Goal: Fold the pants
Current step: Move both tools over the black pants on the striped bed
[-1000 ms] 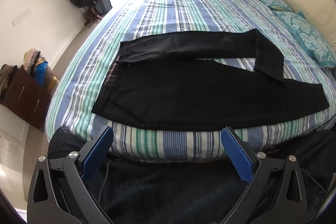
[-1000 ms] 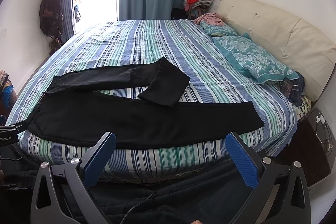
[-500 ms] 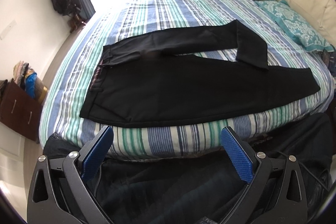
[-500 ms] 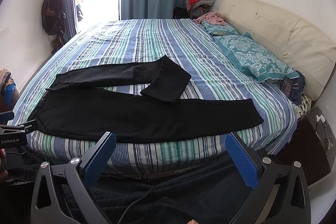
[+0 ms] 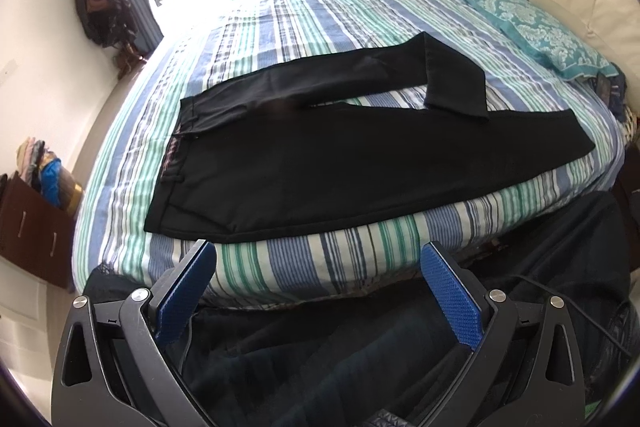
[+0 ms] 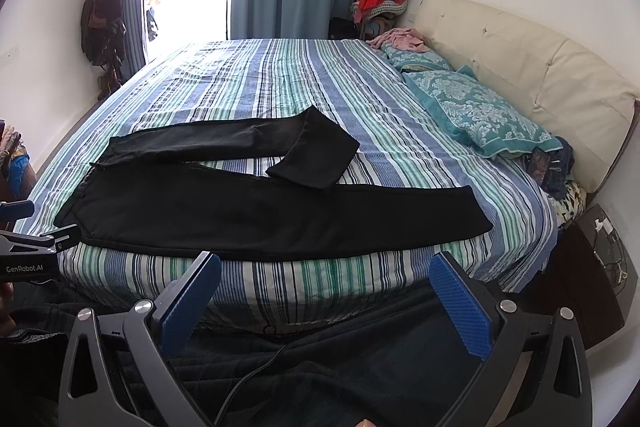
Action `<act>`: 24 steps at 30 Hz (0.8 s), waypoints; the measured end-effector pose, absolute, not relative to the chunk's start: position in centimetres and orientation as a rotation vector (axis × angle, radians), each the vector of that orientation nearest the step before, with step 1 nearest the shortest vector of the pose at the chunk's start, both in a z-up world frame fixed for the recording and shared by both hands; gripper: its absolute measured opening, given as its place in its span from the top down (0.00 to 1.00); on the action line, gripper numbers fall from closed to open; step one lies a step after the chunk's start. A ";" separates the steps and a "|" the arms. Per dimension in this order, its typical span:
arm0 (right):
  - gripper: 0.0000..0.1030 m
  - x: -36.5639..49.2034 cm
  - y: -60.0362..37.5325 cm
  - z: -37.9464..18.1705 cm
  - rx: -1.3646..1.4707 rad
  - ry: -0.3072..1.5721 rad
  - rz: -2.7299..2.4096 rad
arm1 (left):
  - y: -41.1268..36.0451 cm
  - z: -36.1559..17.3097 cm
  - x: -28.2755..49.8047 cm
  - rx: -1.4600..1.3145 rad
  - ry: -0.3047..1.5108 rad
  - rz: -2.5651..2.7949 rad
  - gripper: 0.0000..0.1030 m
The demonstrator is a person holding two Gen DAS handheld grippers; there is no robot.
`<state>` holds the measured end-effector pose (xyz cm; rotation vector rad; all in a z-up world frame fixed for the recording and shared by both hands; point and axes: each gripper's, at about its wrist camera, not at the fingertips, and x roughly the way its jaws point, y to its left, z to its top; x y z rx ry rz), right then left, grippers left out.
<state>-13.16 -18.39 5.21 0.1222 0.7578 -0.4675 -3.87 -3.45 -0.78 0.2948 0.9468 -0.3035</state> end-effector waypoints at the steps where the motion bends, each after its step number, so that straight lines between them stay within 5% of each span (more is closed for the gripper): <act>1: 0.00 -13.2 -18.3 5.2 0.121 0.756 -0.467 | -3.6 -0.8 -4.0 0.302 0.947 -0.311 0.01; 24: 0.00 -14.1 -18.0 5.4 0.132 0.746 -0.462 | -4.6 -0.5 -5.2 0.358 0.929 -0.348 0.01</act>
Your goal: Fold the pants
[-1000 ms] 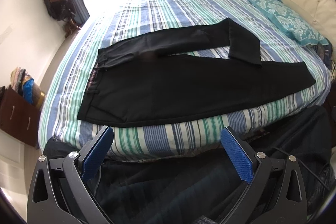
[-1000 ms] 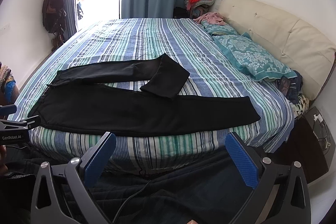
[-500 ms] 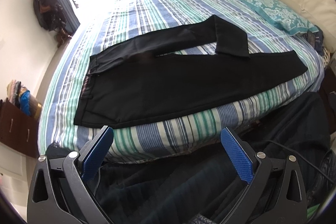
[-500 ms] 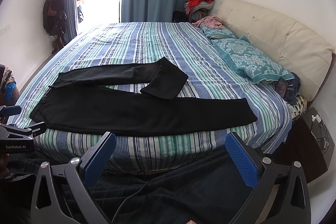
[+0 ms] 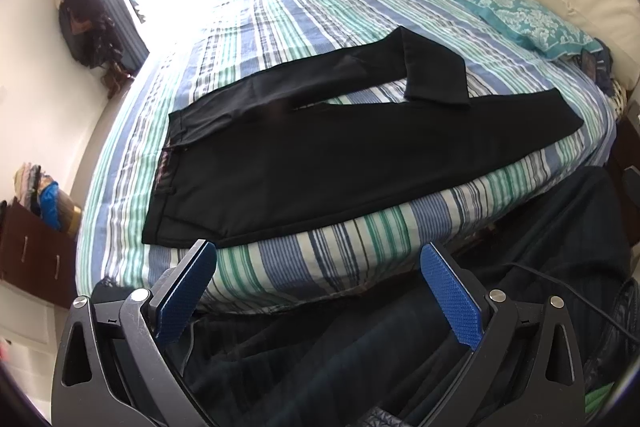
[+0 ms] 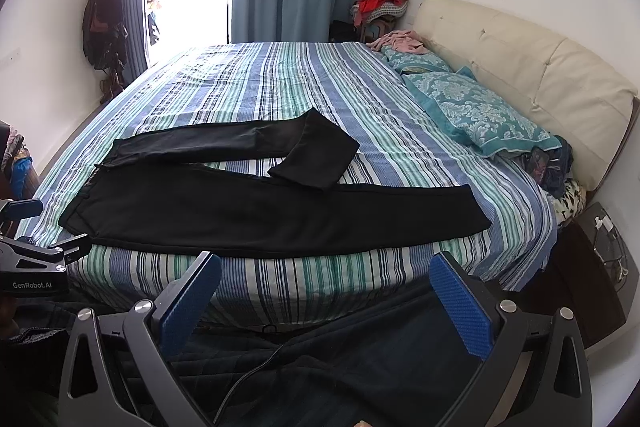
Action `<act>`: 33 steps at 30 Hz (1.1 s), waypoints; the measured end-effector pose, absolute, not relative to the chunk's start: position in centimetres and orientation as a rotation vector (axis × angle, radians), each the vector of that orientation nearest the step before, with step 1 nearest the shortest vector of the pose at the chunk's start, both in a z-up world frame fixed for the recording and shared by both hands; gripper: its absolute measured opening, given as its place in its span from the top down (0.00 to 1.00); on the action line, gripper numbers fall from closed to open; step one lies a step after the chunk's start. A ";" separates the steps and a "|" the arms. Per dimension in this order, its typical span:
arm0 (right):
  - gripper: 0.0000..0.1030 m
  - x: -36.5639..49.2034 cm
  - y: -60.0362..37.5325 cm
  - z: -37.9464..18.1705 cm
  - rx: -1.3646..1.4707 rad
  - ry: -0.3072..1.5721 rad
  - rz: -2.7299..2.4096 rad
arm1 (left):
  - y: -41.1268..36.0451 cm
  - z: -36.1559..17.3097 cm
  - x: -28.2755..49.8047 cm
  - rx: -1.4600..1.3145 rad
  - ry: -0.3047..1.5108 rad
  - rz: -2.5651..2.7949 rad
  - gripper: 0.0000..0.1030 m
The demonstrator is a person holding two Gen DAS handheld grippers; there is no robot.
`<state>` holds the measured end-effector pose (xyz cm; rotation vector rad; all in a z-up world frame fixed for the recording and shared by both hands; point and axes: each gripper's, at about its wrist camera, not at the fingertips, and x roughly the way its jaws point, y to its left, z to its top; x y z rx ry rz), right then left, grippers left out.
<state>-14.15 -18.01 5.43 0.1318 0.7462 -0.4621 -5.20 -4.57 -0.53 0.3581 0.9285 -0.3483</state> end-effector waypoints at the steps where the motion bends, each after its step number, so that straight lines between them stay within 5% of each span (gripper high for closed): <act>1: 0.00 -14.0 -18.1 5.4 0.135 0.749 -0.460 | -4.6 -0.6 -5.1 0.359 0.930 -0.347 0.01; 23: 0.00 -11.8 -17.7 3.7 0.128 0.773 -0.306 | -3.7 -1.5 -3.7 0.328 0.955 -0.320 0.01; 33: 0.02 -1.1 -21.4 -1.7 -0.089 0.788 -0.170 | -1.4 -0.3 -0.3 0.226 0.907 -0.216 0.01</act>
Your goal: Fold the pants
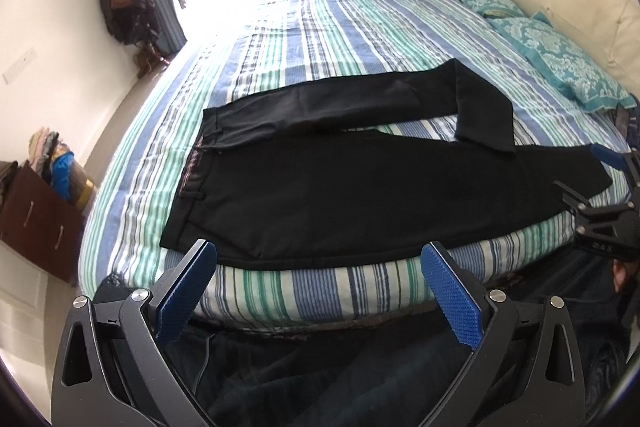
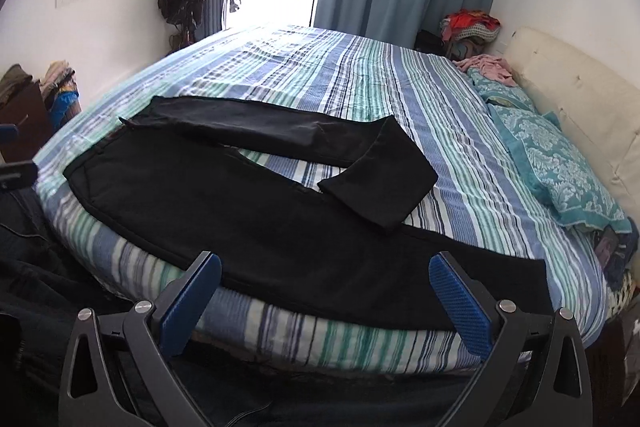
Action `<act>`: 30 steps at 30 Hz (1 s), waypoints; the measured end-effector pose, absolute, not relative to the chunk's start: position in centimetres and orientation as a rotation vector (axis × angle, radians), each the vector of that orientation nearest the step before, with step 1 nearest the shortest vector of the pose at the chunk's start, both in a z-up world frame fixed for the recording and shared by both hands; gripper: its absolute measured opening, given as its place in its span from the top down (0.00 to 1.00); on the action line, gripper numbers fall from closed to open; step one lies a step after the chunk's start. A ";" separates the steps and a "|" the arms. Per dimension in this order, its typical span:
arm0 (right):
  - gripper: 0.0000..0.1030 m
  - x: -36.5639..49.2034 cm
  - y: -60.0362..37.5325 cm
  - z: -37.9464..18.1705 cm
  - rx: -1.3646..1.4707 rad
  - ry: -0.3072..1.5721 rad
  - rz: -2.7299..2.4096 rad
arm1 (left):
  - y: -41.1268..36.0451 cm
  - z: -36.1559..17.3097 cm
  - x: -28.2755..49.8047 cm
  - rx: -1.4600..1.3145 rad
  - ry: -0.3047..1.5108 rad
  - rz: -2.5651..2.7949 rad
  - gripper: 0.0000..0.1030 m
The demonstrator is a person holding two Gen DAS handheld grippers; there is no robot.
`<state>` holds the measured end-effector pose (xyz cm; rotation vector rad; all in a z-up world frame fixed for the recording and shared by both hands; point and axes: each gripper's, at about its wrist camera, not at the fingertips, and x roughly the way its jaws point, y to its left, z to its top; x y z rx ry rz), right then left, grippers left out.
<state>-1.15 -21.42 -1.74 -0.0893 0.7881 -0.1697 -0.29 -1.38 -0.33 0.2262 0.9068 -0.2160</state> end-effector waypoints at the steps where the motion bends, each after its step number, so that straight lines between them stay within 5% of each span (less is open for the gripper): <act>1: 0.10 0.8 -22.4 -2.7 -0.120 0.810 -0.164 | -1.2 -0.6 0.0 0.220 0.921 -0.205 0.01; 2: 0.20 2.8 -23.3 -3.7 -0.146 0.831 -0.155 | -1.0 -0.9 0.2 0.215 0.934 -0.195 0.01; 13: 0.53 20.1 -28.7 -16.1 -0.203 1.165 0.049 | 0.2 -4.1 1.3 0.214 1.055 -0.094 0.01; 15: 0.80 20.7 -29.7 -15.8 -0.180 1.168 0.058 | 0.2 -4.7 2.1 0.214 1.082 -0.086 0.01; 18: 0.97 20.6 -31.0 -13.5 -0.289 1.132 -0.001 | -0.4 -5.6 3.0 0.238 1.112 -0.083 0.01; 27: 0.90 25.3 -60.7 -1.4 -0.320 0.928 -0.652 | -5.5 -6.5 5.8 0.322 1.128 -0.146 0.01; 28: 0.72 25.5 -64.9 -1.6 -0.251 0.958 -0.755 | -6.1 -6.5 6.1 0.328 1.122 -0.151 0.01; 29: 0.39 25.4 -68.6 -2.3 -0.157 1.018 -0.847 | -6.6 -6.5 6.3 0.335 1.117 -0.152 0.01; 30: 0.31 24.8 -71.2 -2.9 -0.055 1.047 -0.885 | -7.0 -6.6 6.7 0.340 1.113 -0.151 0.01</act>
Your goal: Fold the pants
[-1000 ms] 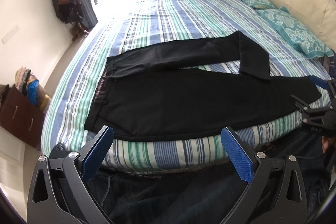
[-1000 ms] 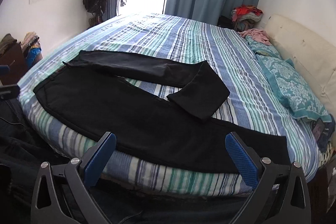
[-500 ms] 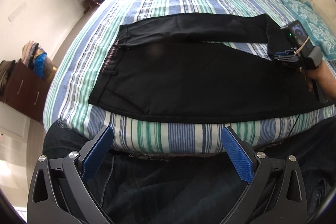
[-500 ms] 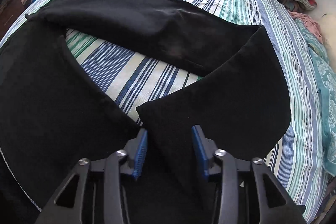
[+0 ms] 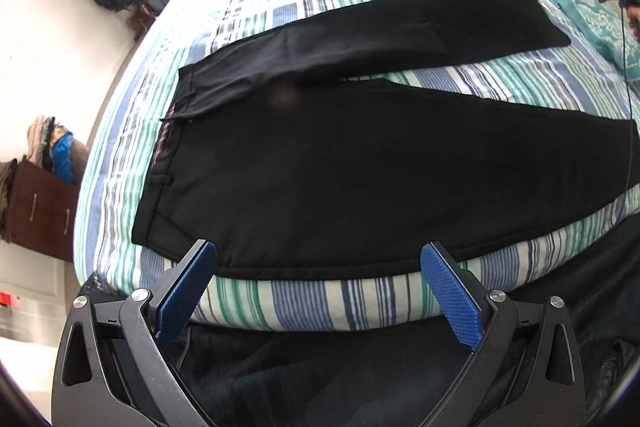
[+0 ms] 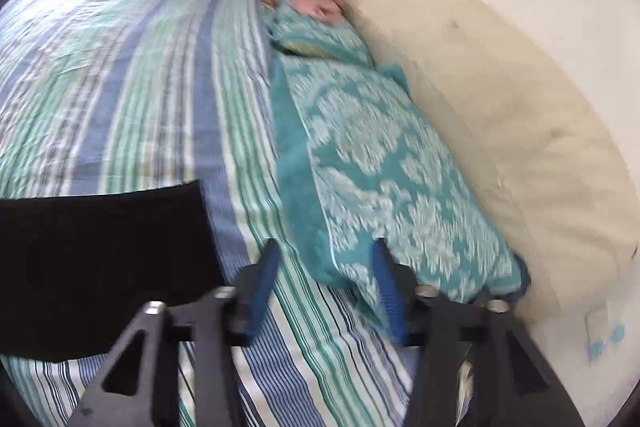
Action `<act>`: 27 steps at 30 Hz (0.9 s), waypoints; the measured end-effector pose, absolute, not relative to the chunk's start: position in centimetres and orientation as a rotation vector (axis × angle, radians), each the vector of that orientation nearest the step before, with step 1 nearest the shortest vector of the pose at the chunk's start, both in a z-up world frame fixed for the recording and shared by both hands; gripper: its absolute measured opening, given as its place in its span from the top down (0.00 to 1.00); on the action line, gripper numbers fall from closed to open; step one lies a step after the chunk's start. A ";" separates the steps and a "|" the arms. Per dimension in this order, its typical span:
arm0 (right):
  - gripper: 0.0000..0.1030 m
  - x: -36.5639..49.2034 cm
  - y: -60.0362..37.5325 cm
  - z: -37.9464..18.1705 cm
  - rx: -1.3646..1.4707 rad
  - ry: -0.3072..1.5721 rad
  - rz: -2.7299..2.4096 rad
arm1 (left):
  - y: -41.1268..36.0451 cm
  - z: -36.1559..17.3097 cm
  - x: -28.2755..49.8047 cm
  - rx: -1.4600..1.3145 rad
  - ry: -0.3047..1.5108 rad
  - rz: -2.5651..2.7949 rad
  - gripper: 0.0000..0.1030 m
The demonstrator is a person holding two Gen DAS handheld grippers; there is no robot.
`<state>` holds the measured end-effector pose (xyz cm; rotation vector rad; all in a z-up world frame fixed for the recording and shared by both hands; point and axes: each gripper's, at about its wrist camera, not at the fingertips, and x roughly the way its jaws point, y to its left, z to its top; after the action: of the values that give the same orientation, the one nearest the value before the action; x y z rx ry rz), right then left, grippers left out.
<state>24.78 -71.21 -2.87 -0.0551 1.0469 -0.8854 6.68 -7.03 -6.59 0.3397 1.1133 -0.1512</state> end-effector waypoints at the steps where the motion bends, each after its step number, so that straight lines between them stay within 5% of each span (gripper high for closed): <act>1: 0.32 23.5 -72.4 -3.3 0.019 1.017 -0.893 | -7.3 -6.8 7.2 0.340 1.114 -0.148 0.01; 12: 0.28 16.0 -55.7 -14.2 0.509 0.881 -0.270 | -6.6 -8.7 24.5 0.123 1.016 0.011 0.01; 17: 0.26 18.2 -62.9 -15.2 0.735 0.782 -0.284 | -10.9 -11.3 31.4 0.192 0.931 -0.026 0.01; 22: 0.23 20.8 -73.8 -20.0 1.098 0.859 -0.371 | -9.9 -20.8 34.8 0.172 1.054 0.055 0.00; 27: 0.27 24.1 -74.9 -22.0 1.113 0.818 -0.428 | -9.0 -20.8 33.9 0.082 0.986 0.030 0.00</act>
<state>24.13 -74.86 -21.98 1.1129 0.8178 -0.4278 33.92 -8.95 -20.77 0.0815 0.9860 0.0300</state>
